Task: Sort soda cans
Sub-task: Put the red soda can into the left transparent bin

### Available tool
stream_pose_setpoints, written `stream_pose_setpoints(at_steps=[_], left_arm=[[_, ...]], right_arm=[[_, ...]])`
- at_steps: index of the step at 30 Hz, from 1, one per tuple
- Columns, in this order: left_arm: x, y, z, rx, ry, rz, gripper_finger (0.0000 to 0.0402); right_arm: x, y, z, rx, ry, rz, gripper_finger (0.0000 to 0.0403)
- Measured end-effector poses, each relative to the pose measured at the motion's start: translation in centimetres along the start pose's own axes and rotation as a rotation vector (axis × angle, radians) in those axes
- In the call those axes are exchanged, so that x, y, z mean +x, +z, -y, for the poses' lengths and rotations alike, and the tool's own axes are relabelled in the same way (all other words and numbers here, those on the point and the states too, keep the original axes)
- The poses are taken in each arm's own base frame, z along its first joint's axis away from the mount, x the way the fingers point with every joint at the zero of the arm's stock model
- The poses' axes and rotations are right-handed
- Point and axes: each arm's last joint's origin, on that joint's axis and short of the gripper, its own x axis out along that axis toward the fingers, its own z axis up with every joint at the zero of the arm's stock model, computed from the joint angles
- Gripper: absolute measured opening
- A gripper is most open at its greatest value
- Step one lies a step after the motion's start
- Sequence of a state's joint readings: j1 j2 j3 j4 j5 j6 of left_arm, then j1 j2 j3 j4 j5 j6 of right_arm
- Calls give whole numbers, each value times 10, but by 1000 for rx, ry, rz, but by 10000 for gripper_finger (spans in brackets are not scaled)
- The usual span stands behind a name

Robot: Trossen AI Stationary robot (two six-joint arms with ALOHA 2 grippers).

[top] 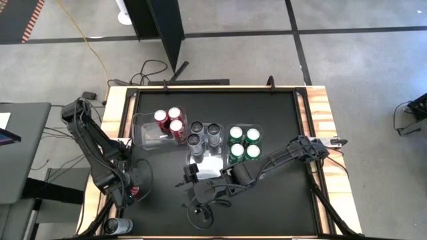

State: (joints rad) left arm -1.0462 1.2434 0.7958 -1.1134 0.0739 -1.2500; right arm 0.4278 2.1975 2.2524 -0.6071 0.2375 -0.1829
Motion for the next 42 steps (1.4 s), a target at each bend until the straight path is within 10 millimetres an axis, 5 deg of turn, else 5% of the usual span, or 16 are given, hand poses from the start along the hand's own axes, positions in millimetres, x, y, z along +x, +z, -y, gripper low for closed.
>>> stream_pose_setpoints(at_steps=[3, 12, 26, 32, 42], left_arm=[[0, 0, 0, 17, -4, 1, 295], [-7, 2, -1, 19, 12, -18, 295], [-100, 30, -23, -54, 136, 171, 295], [-133, 58, -54, -157, 149, 343, 295], [-143, 98, -140, -394, 240, 284, 295]], right_arm=[[0, 0, 0, 0, 0, 0, 329], [0, 0, 1, -3, -20, -6, 329], [-2, -3, 5, -40, -83, -52, 329], [-7, 0, 3, -40, -79, -50, 329], [-25, 4, -24, -60, -50, -79, 329]])
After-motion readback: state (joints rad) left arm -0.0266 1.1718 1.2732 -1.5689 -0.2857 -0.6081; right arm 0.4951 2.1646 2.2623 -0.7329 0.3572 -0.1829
